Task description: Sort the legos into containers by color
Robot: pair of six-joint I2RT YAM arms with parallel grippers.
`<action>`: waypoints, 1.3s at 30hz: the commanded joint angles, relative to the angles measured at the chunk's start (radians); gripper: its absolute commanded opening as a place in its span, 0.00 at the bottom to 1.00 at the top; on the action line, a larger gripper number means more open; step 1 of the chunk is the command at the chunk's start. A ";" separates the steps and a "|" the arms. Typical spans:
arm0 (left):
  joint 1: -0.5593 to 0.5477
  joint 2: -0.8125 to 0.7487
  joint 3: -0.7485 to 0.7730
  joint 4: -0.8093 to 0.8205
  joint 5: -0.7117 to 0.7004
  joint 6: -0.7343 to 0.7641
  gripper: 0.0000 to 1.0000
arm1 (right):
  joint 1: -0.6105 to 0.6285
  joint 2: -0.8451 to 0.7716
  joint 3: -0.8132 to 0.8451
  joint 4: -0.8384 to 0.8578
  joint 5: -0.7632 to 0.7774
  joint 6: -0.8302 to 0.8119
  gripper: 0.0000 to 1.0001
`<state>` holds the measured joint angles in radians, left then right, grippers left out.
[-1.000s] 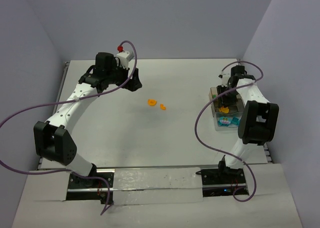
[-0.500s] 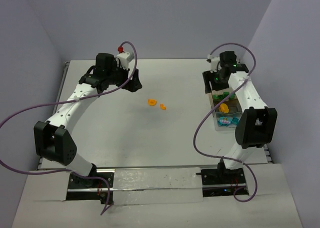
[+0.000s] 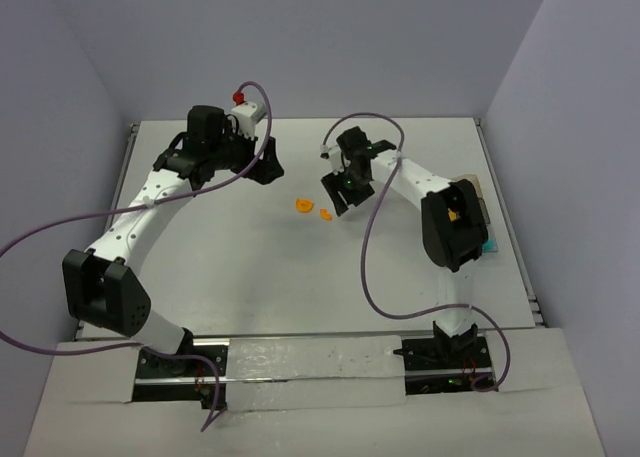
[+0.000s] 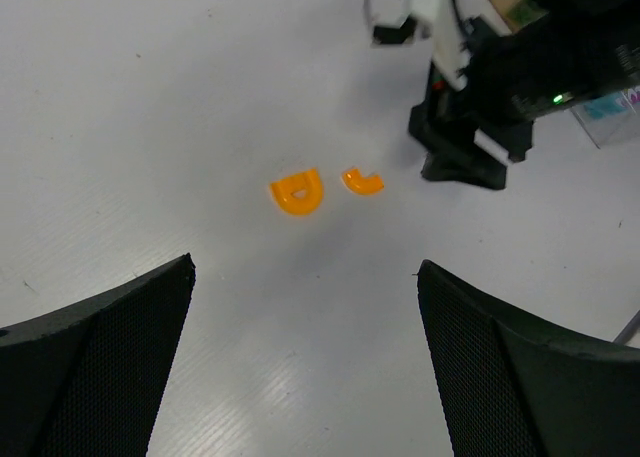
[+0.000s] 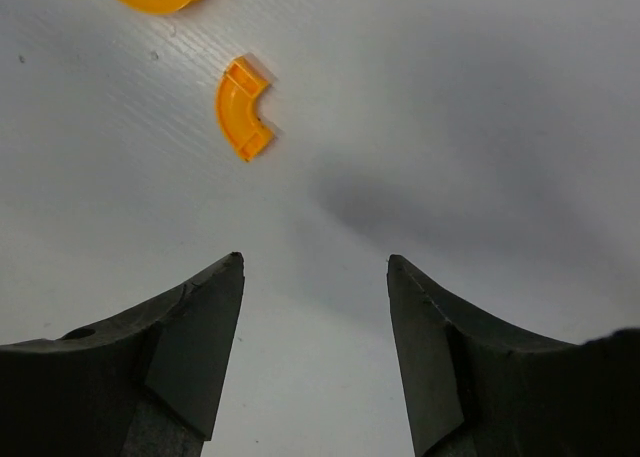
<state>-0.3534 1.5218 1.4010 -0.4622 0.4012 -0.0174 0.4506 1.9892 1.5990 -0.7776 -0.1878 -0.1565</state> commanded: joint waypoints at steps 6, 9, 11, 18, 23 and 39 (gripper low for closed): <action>0.017 -0.032 0.005 0.017 0.034 -0.015 0.99 | 0.093 0.122 0.157 0.028 0.029 0.043 0.69; 0.022 -0.029 0.010 0.014 0.035 -0.013 0.99 | 0.116 0.157 0.189 0.024 0.042 0.041 0.69; 0.024 -0.030 0.010 0.010 0.036 -0.010 0.99 | 0.124 0.179 0.205 0.018 0.042 0.040 0.69; 0.027 -0.038 0.006 0.010 0.038 -0.008 0.99 | 0.125 0.232 0.233 0.010 0.033 0.036 0.70; 0.027 -0.037 0.008 0.012 0.039 -0.009 0.99 | 0.127 0.251 0.237 0.003 0.029 0.032 0.68; 0.028 -0.009 0.044 -0.003 0.031 -0.001 0.99 | 0.140 0.295 0.214 0.005 0.080 0.000 0.44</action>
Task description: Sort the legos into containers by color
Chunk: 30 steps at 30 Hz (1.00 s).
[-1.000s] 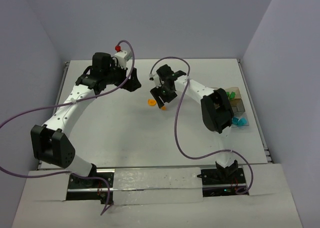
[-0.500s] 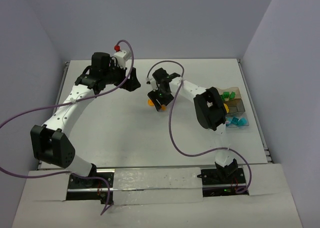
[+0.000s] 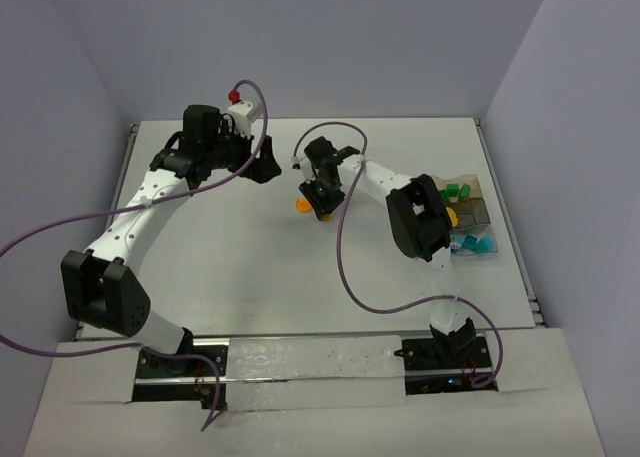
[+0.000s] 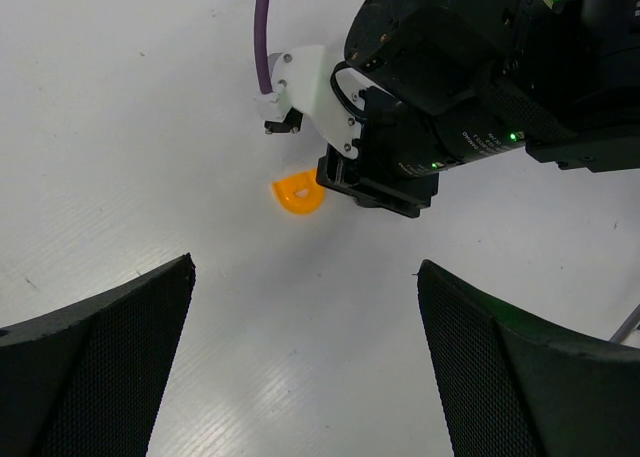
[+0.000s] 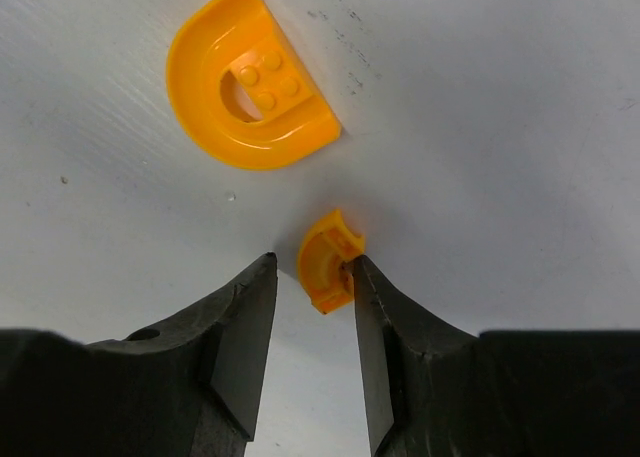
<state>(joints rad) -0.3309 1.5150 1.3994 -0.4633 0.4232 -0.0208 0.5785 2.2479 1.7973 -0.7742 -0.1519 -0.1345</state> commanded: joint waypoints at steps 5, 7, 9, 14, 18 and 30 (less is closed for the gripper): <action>0.007 0.004 0.053 -0.006 0.010 0.002 0.99 | 0.014 0.023 -0.014 0.012 0.047 -0.027 0.41; 0.006 0.005 0.055 -0.005 0.011 0.001 0.99 | 0.015 0.013 -0.025 0.013 0.048 -0.025 0.32; 0.006 0.007 0.057 -0.007 0.011 0.001 0.99 | 0.015 -0.012 -0.033 0.015 0.045 -0.021 0.17; 0.008 0.007 0.065 -0.009 0.016 -0.005 0.99 | 0.011 -0.126 -0.097 0.026 0.032 -0.009 0.02; 0.011 0.001 0.066 -0.008 0.029 -0.010 0.99 | -0.027 -0.303 -0.178 0.020 0.000 -0.008 0.00; 0.012 0.010 0.056 0.011 0.043 -0.023 0.99 | -0.108 -0.333 -0.225 0.021 -0.043 0.018 0.73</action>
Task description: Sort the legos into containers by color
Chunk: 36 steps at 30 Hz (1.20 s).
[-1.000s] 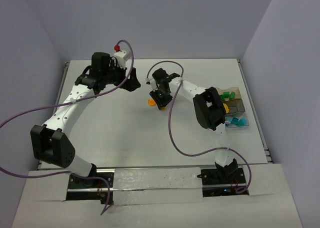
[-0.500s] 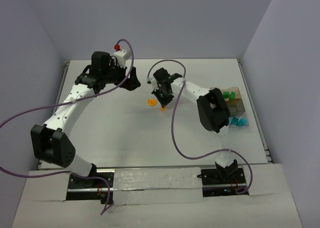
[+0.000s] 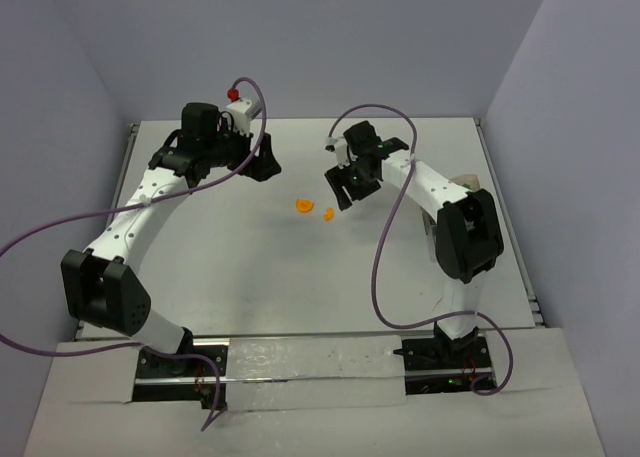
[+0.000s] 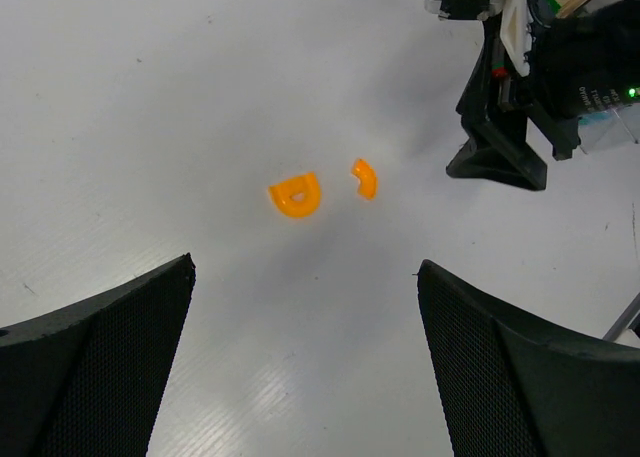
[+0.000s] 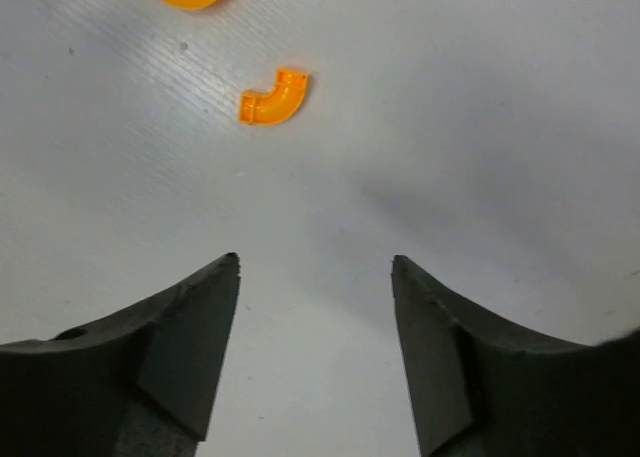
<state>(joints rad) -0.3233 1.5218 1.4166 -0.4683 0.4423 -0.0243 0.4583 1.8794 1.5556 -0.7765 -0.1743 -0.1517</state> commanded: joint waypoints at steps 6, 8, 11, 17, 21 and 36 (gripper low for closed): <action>0.009 -0.012 0.036 0.017 -0.010 -0.037 0.99 | 0.045 0.175 0.154 0.025 0.042 0.118 0.79; 0.019 -0.015 0.029 0.023 -0.014 -0.052 0.99 | 0.069 0.205 0.181 0.034 0.088 0.205 0.78; 0.032 -0.014 0.019 0.034 -0.018 -0.066 0.99 | 0.114 0.252 0.210 0.034 0.190 0.268 0.77; 0.038 -0.003 0.022 0.033 -0.002 -0.065 0.99 | 0.132 0.295 0.229 0.036 0.225 0.334 0.68; 0.040 -0.008 0.016 0.036 -0.007 -0.062 0.99 | 0.132 0.320 0.238 0.032 0.271 0.346 0.62; 0.049 -0.020 0.001 0.033 -0.008 -0.051 0.99 | 0.109 0.401 0.261 0.045 0.257 0.312 0.48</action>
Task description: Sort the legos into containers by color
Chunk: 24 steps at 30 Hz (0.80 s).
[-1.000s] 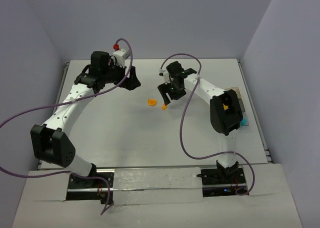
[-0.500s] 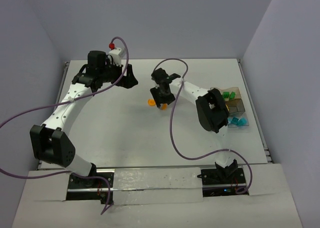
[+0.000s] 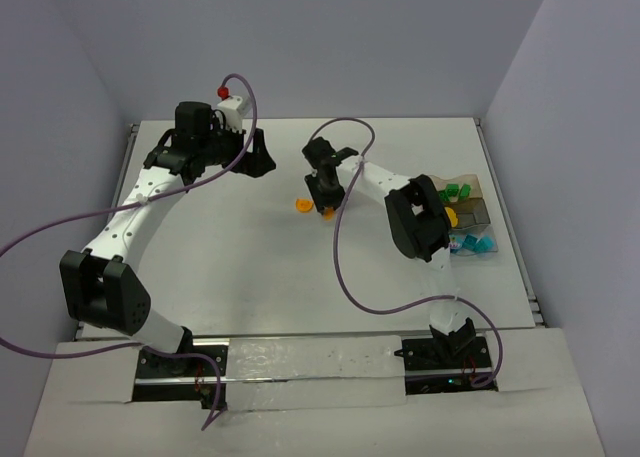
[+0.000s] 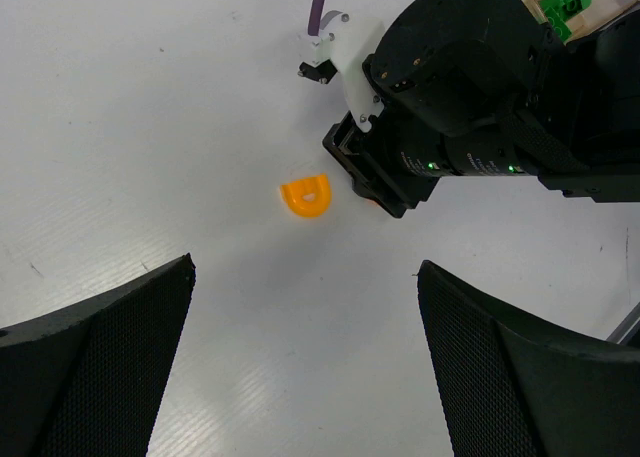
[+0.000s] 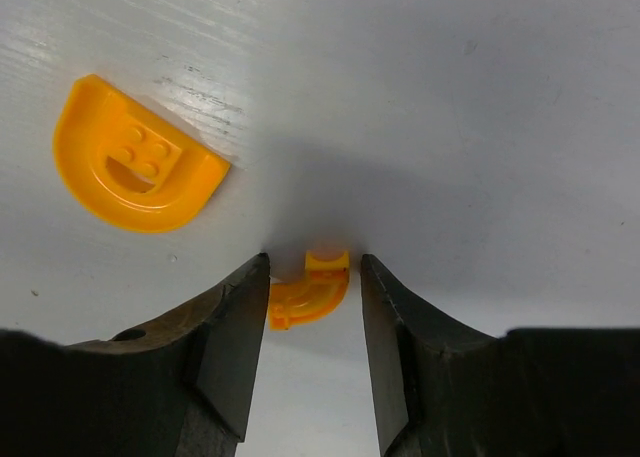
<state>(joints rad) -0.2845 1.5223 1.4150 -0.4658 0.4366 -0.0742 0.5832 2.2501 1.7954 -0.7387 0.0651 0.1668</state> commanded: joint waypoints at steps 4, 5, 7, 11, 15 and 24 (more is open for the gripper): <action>0.010 -0.017 0.003 0.032 -0.002 0.002 0.99 | -0.016 0.017 -0.007 0.006 0.012 -0.009 0.46; 0.011 -0.018 0.006 0.030 0.001 0.002 0.99 | -0.016 0.006 -0.018 0.012 0.009 -0.009 0.46; 0.011 -0.018 0.007 0.031 0.002 0.000 0.99 | -0.016 -0.003 -0.046 0.020 0.012 -0.013 0.45; 0.011 -0.017 0.008 0.031 0.003 -0.002 0.99 | -0.019 0.003 -0.061 0.023 0.012 -0.015 0.40; 0.011 -0.019 0.013 0.026 0.000 0.003 0.99 | -0.021 0.010 -0.062 0.024 0.012 -0.021 0.35; 0.011 -0.007 0.032 0.025 0.007 0.003 0.99 | -0.022 -0.042 -0.112 0.035 -0.011 -0.049 0.23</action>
<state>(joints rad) -0.2779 1.5223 1.4143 -0.4664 0.4370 -0.0734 0.5737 2.2242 1.7413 -0.6834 0.0513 0.1450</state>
